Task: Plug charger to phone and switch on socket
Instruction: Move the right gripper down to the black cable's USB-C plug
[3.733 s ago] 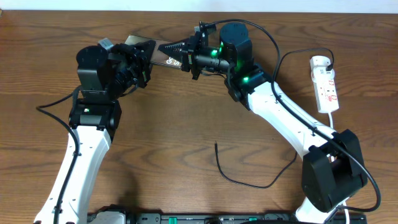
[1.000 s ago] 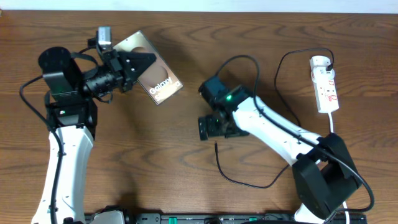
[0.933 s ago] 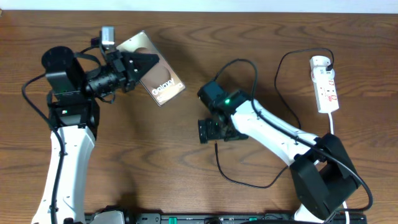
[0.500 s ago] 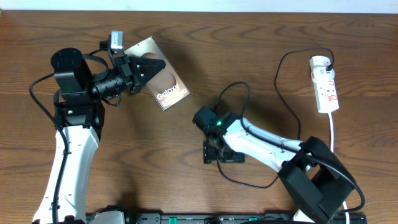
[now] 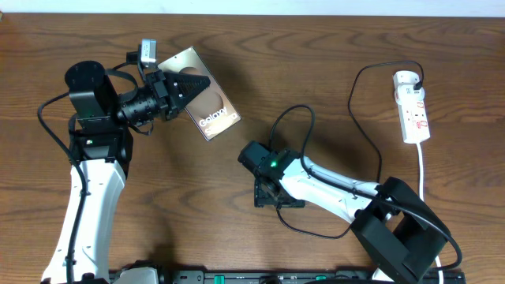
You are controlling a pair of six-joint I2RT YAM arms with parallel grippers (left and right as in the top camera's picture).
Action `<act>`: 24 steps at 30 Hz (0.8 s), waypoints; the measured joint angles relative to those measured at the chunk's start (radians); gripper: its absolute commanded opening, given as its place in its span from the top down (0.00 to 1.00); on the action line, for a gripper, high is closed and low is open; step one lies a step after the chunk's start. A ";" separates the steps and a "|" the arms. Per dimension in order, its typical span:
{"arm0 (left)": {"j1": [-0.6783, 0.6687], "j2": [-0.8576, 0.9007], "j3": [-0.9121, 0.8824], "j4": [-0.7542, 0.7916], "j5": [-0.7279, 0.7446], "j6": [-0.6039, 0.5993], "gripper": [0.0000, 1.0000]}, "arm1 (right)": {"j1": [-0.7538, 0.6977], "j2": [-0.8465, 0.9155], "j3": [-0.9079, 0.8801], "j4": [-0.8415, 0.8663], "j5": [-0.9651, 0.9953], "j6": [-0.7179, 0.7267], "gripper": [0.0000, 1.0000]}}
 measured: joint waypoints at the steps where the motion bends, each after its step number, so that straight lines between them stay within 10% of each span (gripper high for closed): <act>1: 0.000 0.000 0.000 0.000 0.000 0.002 0.93 | -0.001 0.000 0.000 0.002 0.003 0.001 0.36; 14: 0.000 0.000 0.000 0.000 0.000 0.011 0.93 | -0.008 0.000 0.000 0.015 0.040 0.009 0.73; 24: 0.000 0.000 0.000 0.000 0.000 0.011 0.93 | -0.008 0.000 -0.001 0.014 0.048 0.013 0.82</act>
